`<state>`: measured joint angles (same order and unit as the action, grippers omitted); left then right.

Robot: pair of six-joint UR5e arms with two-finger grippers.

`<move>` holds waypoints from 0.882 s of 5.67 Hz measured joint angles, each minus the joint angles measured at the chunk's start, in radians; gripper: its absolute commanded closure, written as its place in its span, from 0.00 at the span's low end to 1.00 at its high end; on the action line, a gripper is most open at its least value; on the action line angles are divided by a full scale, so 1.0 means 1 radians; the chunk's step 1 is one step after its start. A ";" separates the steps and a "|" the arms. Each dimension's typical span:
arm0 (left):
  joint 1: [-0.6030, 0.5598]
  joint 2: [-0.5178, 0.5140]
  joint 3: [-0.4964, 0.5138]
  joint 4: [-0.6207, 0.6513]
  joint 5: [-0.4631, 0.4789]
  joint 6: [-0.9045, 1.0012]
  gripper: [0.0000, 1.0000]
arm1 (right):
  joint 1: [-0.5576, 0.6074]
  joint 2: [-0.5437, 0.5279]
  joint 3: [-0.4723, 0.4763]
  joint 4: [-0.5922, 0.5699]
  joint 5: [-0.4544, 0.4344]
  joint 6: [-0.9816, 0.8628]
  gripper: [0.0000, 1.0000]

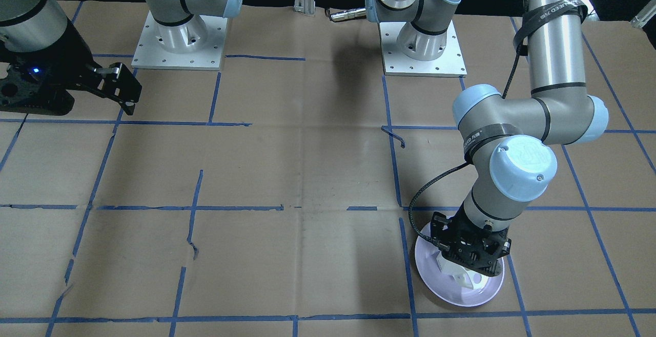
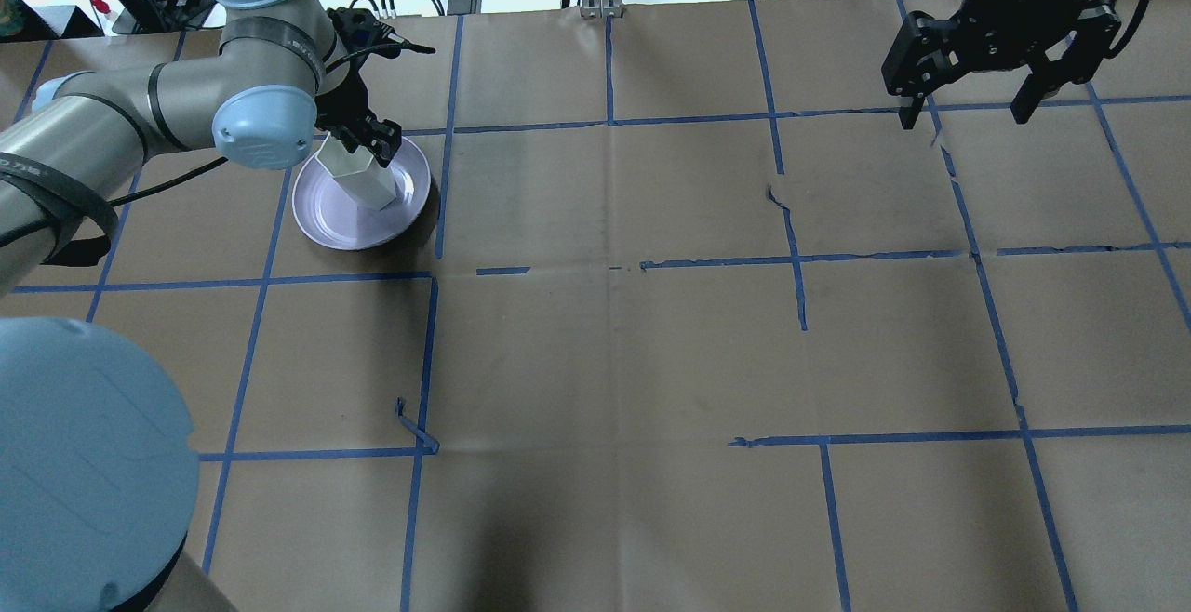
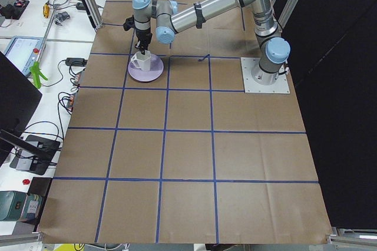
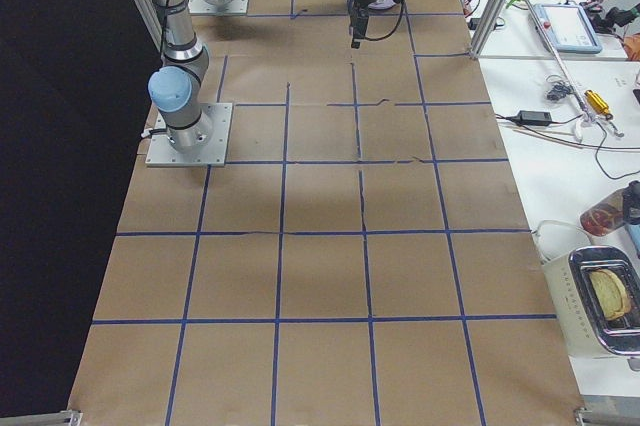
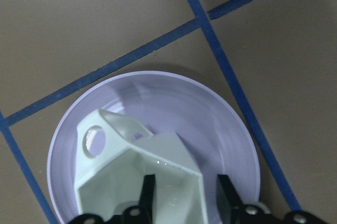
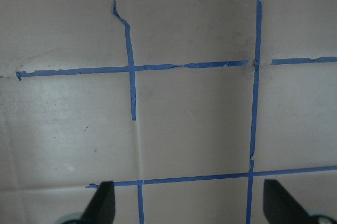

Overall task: Flip cup and place on plate
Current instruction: 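Lower the cup onto the plate and open the left gripper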

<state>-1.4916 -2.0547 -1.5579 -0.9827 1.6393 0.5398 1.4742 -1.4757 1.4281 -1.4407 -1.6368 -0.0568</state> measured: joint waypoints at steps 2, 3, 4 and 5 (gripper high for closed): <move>-0.002 0.082 0.014 -0.074 0.028 -0.001 0.01 | 0.000 0.000 0.000 0.000 0.000 0.000 0.00; -0.001 0.164 0.015 -0.161 0.031 -0.018 0.01 | 0.000 0.000 0.000 0.000 0.000 0.000 0.00; -0.003 0.250 0.015 -0.253 0.031 -0.091 0.01 | 0.000 0.000 0.000 0.000 0.000 0.000 0.00; -0.018 0.326 0.015 -0.329 0.026 -0.214 0.01 | 0.000 0.000 0.000 -0.001 0.000 0.000 0.00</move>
<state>-1.5095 -1.7288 -1.5427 -1.3114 1.6652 0.3260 1.4741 -1.4757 1.4281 -1.4412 -1.6368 -0.0568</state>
